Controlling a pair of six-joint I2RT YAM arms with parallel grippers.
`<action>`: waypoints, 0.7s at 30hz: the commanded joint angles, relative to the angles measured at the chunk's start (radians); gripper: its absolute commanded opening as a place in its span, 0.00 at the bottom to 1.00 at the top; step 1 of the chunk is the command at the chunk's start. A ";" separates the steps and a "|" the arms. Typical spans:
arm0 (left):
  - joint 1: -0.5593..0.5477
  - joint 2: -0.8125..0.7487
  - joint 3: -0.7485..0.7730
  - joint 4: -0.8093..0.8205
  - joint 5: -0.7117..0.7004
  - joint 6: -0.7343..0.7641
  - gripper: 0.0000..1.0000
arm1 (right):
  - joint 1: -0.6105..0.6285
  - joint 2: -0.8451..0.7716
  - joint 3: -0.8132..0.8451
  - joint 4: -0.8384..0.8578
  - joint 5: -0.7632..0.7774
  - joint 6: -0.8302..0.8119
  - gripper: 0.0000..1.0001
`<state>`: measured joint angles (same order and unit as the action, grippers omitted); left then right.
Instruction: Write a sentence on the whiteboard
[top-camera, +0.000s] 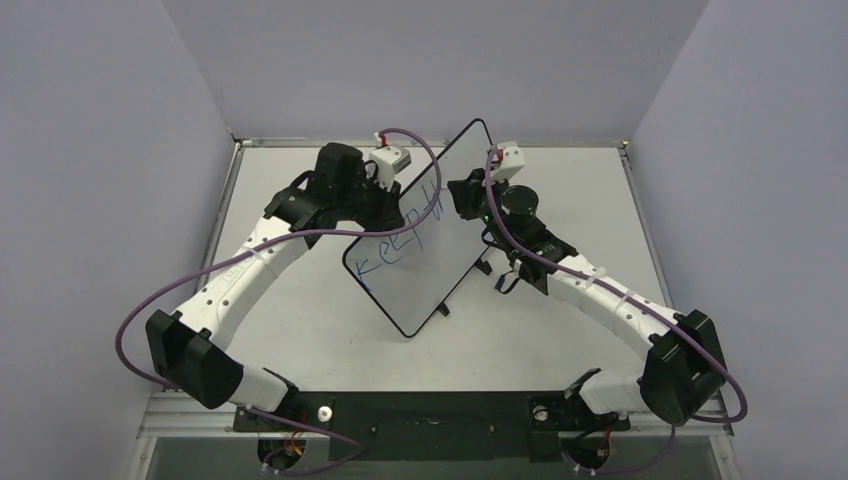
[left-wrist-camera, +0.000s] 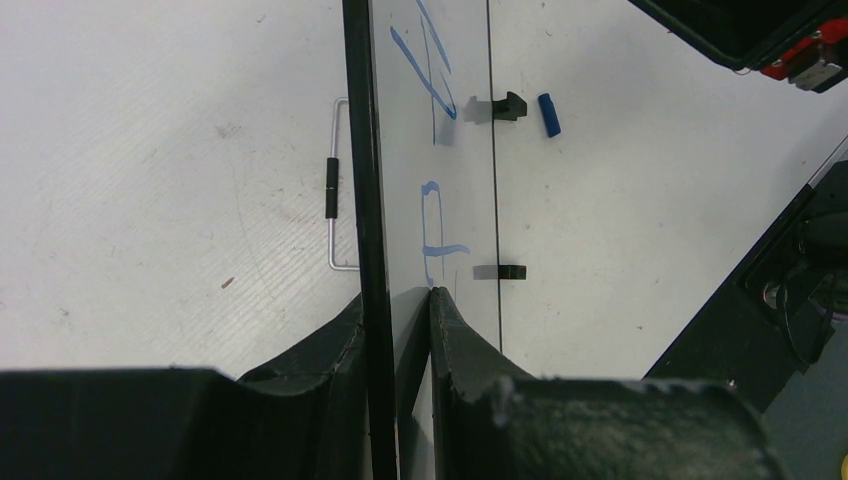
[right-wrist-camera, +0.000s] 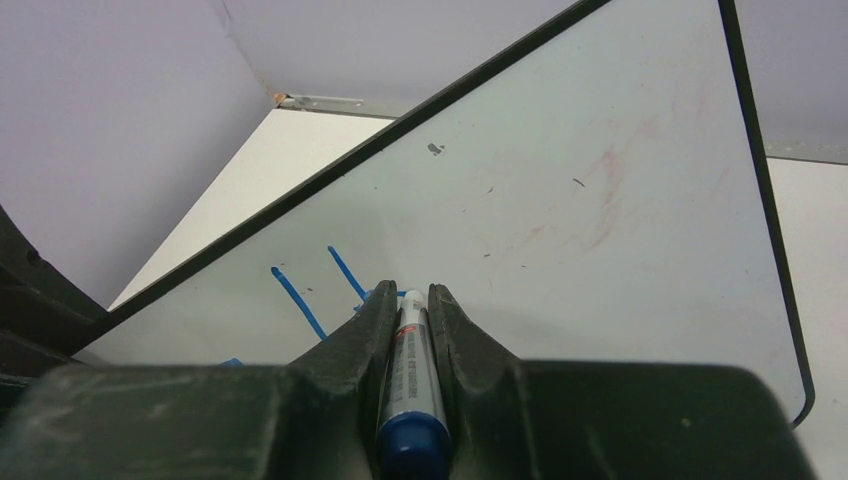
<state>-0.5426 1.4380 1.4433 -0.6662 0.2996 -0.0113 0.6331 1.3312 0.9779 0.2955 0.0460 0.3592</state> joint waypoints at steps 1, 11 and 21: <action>-0.020 0.007 -0.034 0.084 -0.051 0.099 0.00 | -0.011 0.018 0.035 0.003 0.017 -0.012 0.00; -0.020 0.007 -0.034 0.084 -0.051 0.099 0.00 | -0.013 0.019 -0.002 -0.018 0.010 -0.009 0.00; -0.020 0.004 -0.033 0.083 -0.051 0.098 0.00 | -0.012 0.011 -0.051 -0.028 0.003 0.000 0.00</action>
<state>-0.5423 1.4372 1.4422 -0.6674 0.2890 -0.0193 0.6270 1.3384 0.9474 0.2695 0.0498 0.3519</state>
